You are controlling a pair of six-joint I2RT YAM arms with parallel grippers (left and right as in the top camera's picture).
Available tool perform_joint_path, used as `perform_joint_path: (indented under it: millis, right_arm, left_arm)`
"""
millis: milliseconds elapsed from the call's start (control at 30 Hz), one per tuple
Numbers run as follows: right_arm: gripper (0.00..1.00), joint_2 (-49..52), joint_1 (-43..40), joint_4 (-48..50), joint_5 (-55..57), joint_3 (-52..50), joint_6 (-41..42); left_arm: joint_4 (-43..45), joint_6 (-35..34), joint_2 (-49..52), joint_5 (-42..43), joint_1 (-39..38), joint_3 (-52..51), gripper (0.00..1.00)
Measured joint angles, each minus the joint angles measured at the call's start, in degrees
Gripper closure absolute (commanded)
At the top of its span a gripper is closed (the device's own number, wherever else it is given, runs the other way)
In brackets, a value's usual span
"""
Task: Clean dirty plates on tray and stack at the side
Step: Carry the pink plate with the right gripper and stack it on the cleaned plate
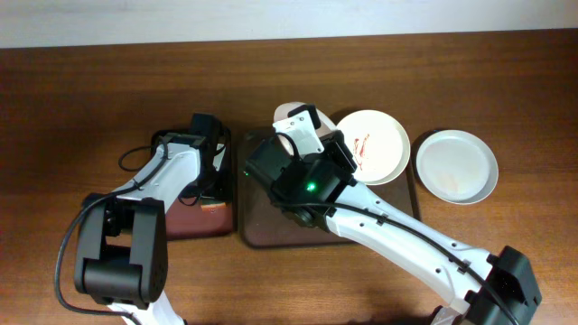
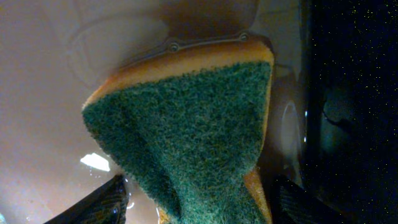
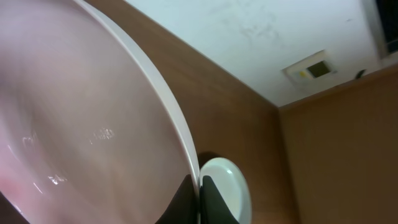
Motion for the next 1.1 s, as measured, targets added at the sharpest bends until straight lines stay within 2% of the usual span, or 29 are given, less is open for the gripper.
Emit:
perform_joint_path:
  millis: [167, 233, 333, 467, 500, 533, 633, 767, 900, 1067, 1100]
  right_arm:
    - [0.96, 0.0, 0.0, 0.7, 1.6, 0.0, -1.6]
    - [0.96, 0.0, -2.2, 1.2, -6.3, 0.0, -1.2]
    - [0.96, 0.0, -10.6, 1.4, -19.2, 0.0, 1.5]
    - [0.96, 0.0, -24.7, 1.5, -37.5, 0.0, 5.4]
    - [0.96, 0.0, -29.7, 1.8, -43.3, 0.0, 6.6]
    - [0.96, 0.0, -38.2, 2.0, -50.8, 0.0, 8.0]
    - [0.96, 0.0, -55.0, 0.7, -63.3, 0.0, 8.9]
    - [0.96, 0.1, -70.2, -2.4, -67.7, 0.0, 9.0]
    - [0.96, 1.3, -79.3, -2.5, -68.3, -0.3, 9.1]
    - [0.95, 2.4, -81.1, 2.5, -67.4, -8.7, 8.9]
    - [0.91, 2.6, -81.1, 4.5, -67.4, -10.5, 8.9]
  left_arm:
    - [0.2, 0.0, 0.0, 0.0, 0.0, 0.0, 0.29]
    - [0.2, 0.0, 0.0, 0.0, 0.0, 0.0, 0.28]
    - [0.2, 0.0, 0.0, 0.0, 0.0, 0.0, 0.29]
    - [0.2, 0.0, 0.0, 0.0, 0.0, 0.0, 0.28]
    - [0.2, 0.0, 0.0, 0.0, 0.0, 0.0, 0.28]
    - [0.2, 0.0, 0.0, 0.1, 0.0, 0.0, 0.28]
    - [0.2, 0.0, 0.0, 0.2, 0.0, 0.0, 0.27]
    - [0.2, 0.0, 0.0, 0.2, 0.0, 0.0, 0.27]
    - [0.2, 0.0, 0.0, 0.2, 0.0, 0.0, 0.27]
    - [0.2, 0.0, 0.0, 0.2, 0.0, 0.0, 0.27]
    - [0.2, 0.0, 0.0, 0.2, 0.0, 0.0, 0.27]
